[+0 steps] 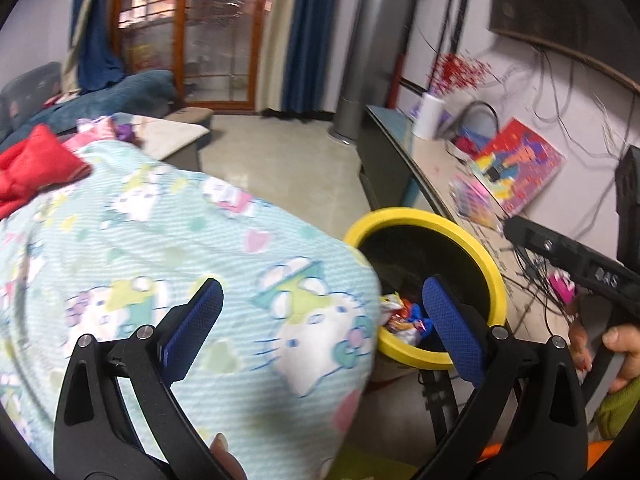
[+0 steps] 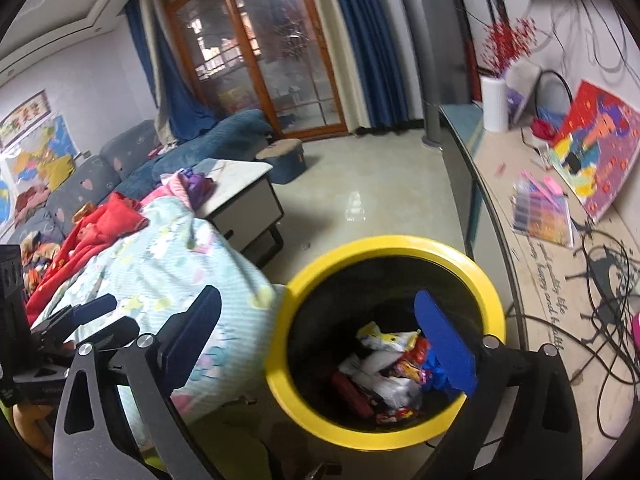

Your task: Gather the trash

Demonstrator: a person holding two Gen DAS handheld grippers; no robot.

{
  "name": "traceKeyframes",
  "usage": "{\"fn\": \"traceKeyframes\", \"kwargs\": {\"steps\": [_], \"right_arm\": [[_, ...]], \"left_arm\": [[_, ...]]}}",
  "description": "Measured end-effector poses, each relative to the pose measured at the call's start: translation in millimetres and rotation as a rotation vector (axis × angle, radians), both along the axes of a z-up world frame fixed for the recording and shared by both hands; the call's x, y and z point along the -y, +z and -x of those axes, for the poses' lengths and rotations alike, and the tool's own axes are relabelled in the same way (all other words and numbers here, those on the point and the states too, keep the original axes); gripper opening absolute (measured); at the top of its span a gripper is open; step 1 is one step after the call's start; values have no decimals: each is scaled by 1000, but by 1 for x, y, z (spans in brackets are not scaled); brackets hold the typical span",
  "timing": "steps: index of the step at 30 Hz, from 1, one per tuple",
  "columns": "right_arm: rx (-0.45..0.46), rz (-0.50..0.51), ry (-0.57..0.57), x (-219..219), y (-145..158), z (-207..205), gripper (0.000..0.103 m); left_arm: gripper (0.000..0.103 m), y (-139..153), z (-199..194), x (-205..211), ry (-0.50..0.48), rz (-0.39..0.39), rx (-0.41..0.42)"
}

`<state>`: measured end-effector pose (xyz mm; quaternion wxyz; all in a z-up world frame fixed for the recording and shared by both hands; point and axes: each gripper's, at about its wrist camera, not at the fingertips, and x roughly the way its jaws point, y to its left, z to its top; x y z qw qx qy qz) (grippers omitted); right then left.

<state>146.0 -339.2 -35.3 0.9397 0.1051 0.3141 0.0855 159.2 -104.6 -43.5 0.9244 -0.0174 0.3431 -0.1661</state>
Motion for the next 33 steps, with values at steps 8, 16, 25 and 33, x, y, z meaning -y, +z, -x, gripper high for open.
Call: {"fn": "traceKeyframes", "kwargs": {"steps": [8, 16, 25, 33], "right_arm": [[62, 56, 61, -66, 24, 14, 96], [204, 126, 34, -108, 31, 59, 96], [257, 187, 10, -125, 20, 93, 96], [310, 185, 11, -127, 22, 106, 96]], "left_arm": [[92, 21, 22, -53, 126, 20, 63], [92, 35, 62, -84, 191, 6, 167], [92, 38, 104, -93, 214, -5, 262], [92, 33, 118, -96, 218, 20, 263]]}}
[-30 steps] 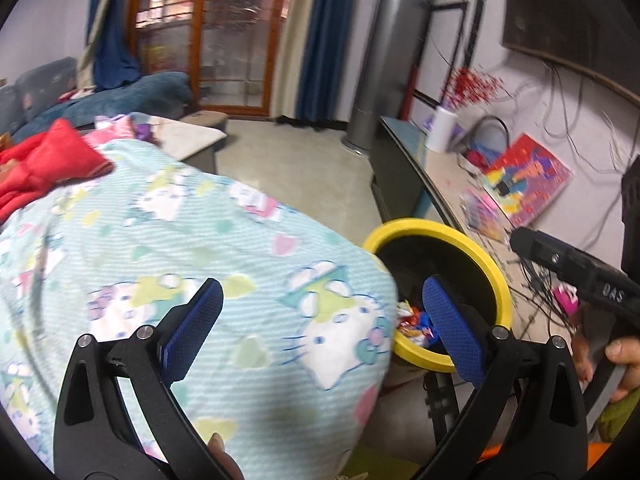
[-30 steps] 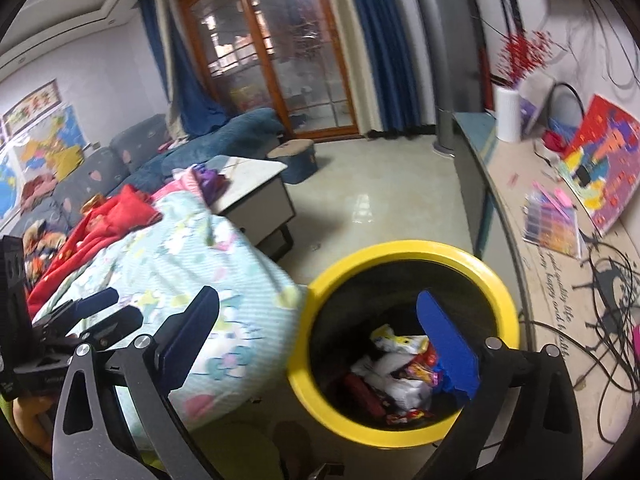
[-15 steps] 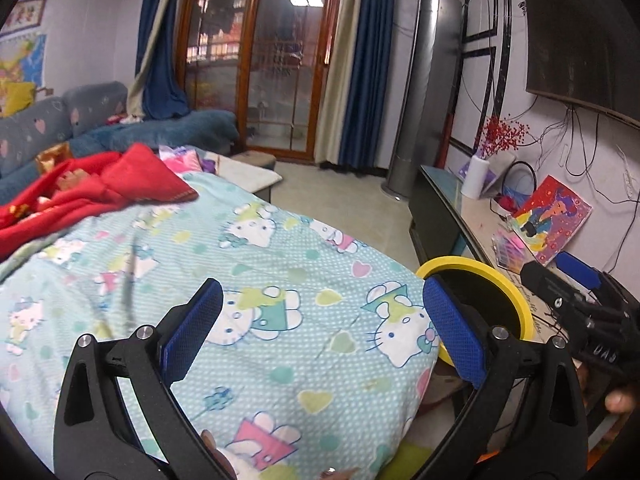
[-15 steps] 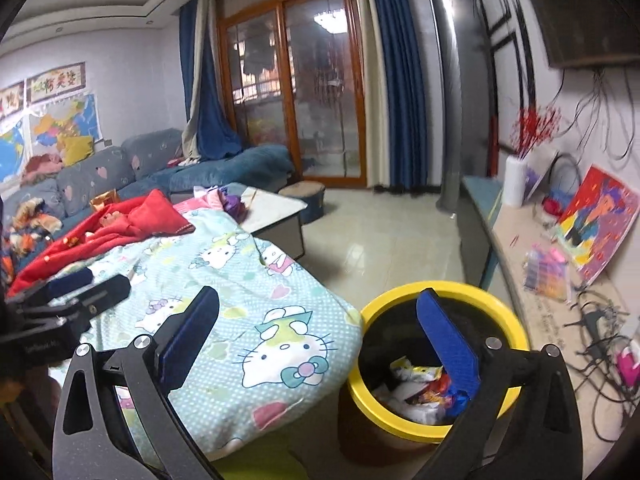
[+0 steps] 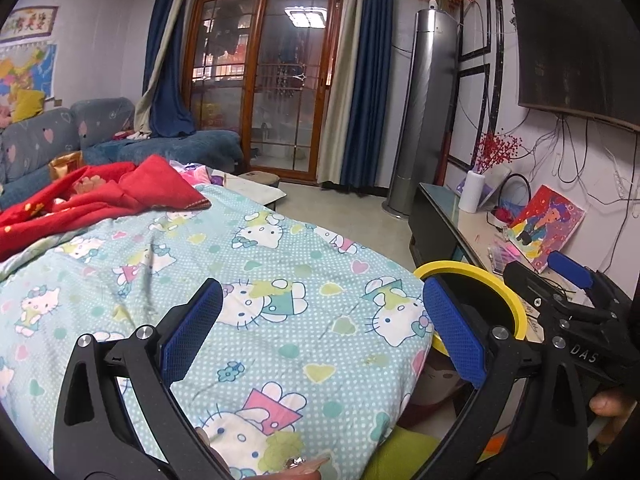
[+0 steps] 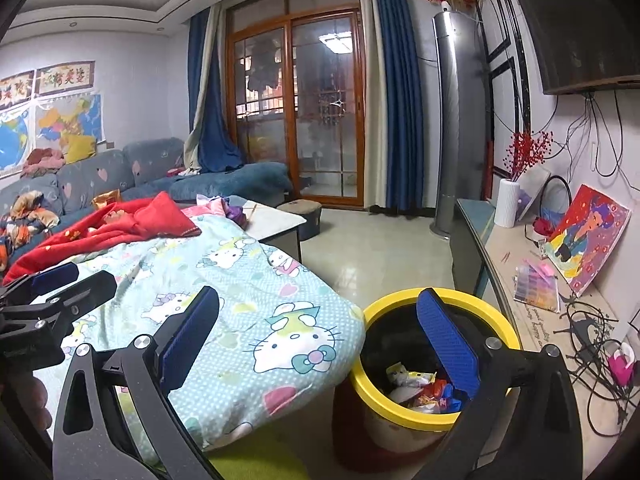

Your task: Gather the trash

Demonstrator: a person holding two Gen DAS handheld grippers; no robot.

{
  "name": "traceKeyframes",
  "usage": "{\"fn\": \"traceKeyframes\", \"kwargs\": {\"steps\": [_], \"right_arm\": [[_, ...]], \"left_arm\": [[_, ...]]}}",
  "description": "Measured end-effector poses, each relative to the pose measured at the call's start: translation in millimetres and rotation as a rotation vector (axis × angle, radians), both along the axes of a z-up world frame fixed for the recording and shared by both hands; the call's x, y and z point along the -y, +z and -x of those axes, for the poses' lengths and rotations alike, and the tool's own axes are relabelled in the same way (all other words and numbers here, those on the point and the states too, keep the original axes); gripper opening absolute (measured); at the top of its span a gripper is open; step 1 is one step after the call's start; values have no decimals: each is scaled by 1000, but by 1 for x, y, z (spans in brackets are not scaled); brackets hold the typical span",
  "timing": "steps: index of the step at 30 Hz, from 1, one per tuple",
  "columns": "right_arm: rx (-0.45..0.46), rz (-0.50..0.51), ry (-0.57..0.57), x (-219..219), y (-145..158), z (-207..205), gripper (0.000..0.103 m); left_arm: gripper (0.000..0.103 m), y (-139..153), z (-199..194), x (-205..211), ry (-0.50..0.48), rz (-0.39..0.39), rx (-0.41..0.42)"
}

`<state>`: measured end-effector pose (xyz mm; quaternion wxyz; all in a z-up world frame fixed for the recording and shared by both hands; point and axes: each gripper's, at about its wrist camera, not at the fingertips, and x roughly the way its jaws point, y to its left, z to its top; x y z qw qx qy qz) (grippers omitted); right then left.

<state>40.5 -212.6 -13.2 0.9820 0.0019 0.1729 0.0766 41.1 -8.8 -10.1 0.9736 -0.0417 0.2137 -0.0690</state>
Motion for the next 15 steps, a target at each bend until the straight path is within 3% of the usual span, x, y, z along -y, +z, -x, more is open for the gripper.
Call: {"fn": "traceKeyframes", "kwargs": {"steps": [15], "right_arm": [[-47, 1, 5, -5, -7, -8, 96]], "left_arm": [[92, -1, 5, -6, 18, 22, 7]]}}
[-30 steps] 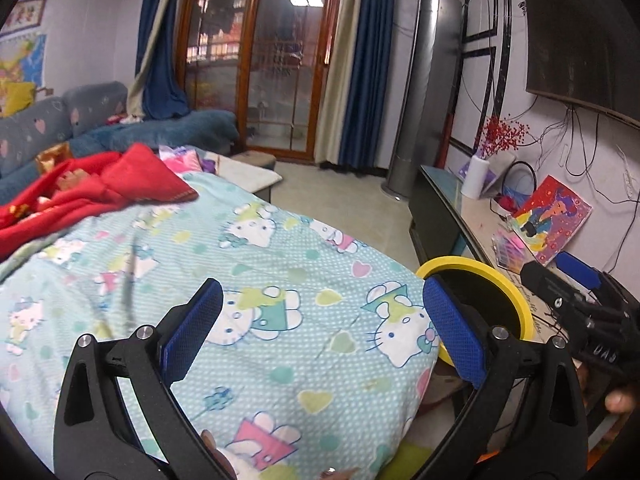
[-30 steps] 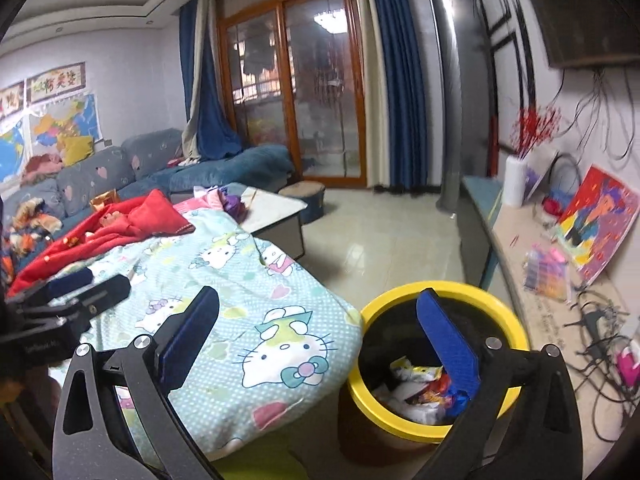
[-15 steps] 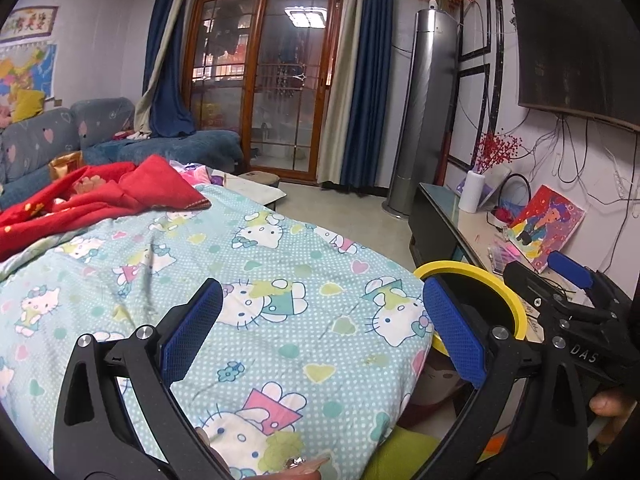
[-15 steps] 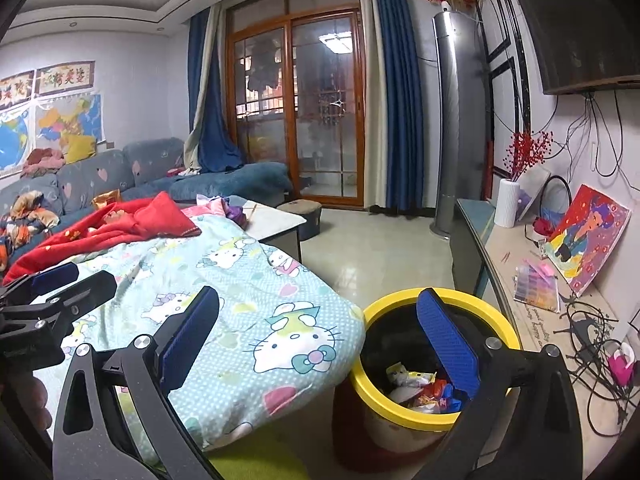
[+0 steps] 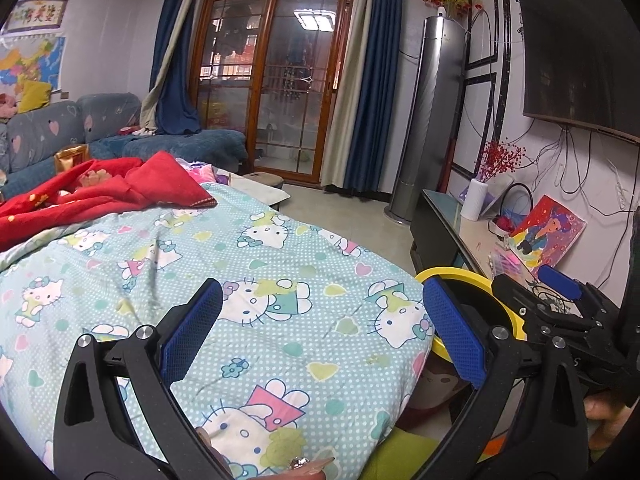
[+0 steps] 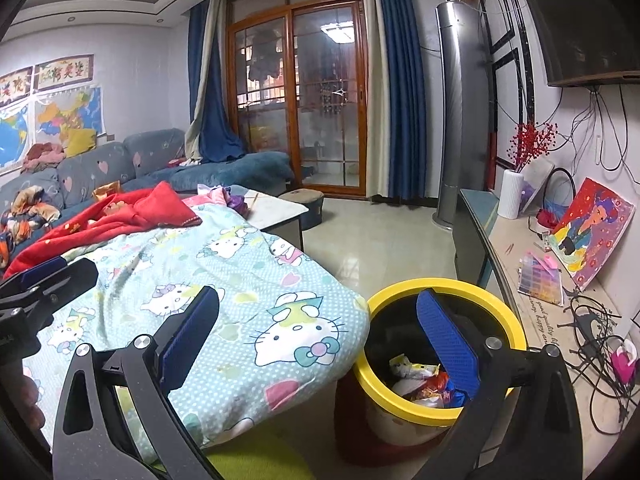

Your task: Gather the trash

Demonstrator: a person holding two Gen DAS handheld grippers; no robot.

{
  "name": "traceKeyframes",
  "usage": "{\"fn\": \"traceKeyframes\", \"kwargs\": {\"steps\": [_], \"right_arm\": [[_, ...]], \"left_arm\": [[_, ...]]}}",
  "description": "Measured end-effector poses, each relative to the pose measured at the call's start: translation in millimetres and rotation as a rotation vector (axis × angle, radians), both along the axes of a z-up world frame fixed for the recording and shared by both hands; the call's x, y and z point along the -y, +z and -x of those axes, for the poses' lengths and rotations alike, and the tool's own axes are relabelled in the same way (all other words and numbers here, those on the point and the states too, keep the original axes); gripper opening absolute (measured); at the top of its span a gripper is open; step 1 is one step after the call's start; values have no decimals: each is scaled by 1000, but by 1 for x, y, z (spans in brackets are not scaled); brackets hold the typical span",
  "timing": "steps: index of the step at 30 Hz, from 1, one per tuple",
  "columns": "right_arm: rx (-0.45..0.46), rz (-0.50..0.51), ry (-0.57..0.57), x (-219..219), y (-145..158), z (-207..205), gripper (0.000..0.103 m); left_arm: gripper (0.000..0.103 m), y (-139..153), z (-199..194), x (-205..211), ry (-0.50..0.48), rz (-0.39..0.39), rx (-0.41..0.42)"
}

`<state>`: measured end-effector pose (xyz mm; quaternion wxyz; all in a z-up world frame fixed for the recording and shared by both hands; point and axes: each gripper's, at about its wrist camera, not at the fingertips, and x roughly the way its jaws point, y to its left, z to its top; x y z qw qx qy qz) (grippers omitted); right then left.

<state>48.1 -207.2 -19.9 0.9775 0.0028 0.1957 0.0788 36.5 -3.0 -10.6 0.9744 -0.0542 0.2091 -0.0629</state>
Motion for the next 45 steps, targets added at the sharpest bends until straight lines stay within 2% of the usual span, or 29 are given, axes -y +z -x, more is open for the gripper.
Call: {"fn": "traceKeyframes", "kwargs": {"steps": [45], "right_arm": [[-10, -6, -20, 1, 0, -2, 96]], "left_arm": [[92, 2, 0, -1, 5, 3, -3]]}}
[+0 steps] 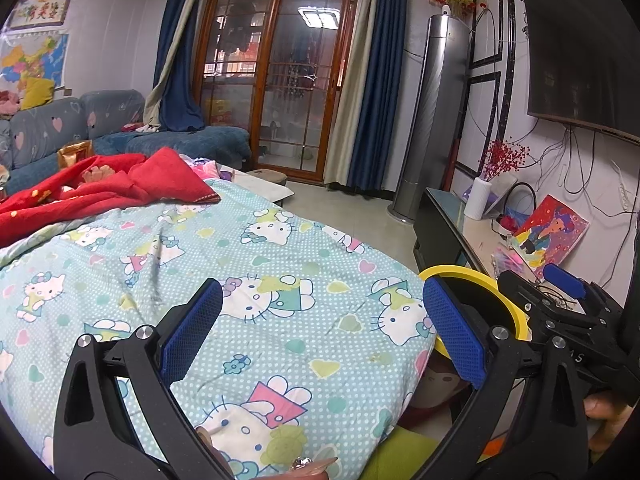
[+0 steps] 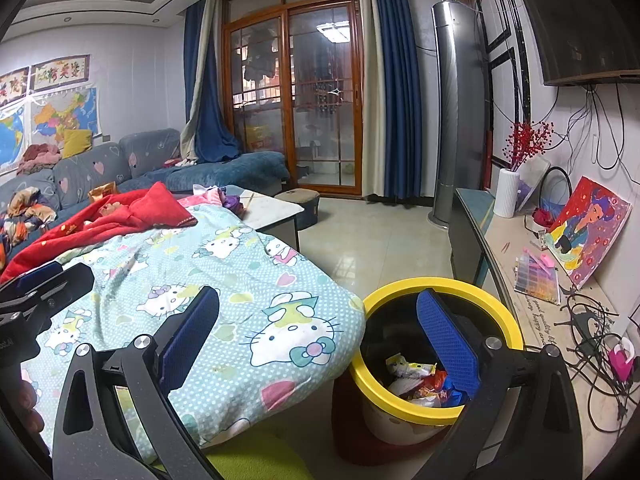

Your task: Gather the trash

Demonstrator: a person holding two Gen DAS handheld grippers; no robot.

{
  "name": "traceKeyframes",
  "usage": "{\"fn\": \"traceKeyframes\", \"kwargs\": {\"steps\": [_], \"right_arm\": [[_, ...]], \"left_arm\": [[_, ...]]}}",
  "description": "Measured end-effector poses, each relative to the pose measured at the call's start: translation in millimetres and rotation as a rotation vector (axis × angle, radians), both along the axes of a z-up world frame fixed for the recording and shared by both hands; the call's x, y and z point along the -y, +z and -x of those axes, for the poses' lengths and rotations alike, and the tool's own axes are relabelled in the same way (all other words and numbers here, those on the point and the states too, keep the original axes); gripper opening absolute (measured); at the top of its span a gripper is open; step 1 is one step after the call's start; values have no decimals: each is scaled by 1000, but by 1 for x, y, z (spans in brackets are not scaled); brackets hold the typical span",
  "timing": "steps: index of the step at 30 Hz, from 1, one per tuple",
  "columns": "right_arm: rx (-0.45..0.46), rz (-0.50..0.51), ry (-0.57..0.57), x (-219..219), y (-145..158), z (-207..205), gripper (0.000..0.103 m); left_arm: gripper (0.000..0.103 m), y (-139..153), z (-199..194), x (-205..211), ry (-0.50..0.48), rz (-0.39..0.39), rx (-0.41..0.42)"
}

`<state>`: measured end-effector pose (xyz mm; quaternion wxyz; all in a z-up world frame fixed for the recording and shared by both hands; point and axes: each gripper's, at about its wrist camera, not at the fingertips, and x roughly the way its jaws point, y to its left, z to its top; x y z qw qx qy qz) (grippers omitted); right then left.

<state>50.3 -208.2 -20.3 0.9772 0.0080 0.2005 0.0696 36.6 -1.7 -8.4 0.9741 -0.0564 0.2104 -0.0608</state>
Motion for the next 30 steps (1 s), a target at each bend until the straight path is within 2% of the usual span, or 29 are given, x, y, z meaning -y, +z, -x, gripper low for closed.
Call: {"fn": "traceKeyframes", "kwargs": {"steps": [13, 17, 19, 22, 25, 26, 28, 30], "right_arm": [[2, 0, -4, 1, 0, 0, 96], [8, 13, 3, -2, 6, -4, 96], [24, 19, 21, -8, 13, -6, 96], [35, 32, 103, -32, 27, -15, 97], [7, 17, 265, -86, 38, -31, 96], [-23, 23, 345, -118, 39, -37, 96], [-107, 36, 499, -176, 34, -45, 96], [-197, 66, 633, -243, 21, -47, 96]], "left_arm": [[92, -13, -2, -5, 10, 5, -26], [92, -12, -2, -12, 71, -9, -43], [92, -12, 0, -23, 86, 16, -49], [92, -9, 5, -59, 157, 90, -64], [92, -6, 22, -122, 348, 90, -73], [92, -8, 33, -157, 460, 82, -93], [92, -15, 48, -206, 593, 77, -140], [92, -30, 75, -273, 779, 85, -216]]}}
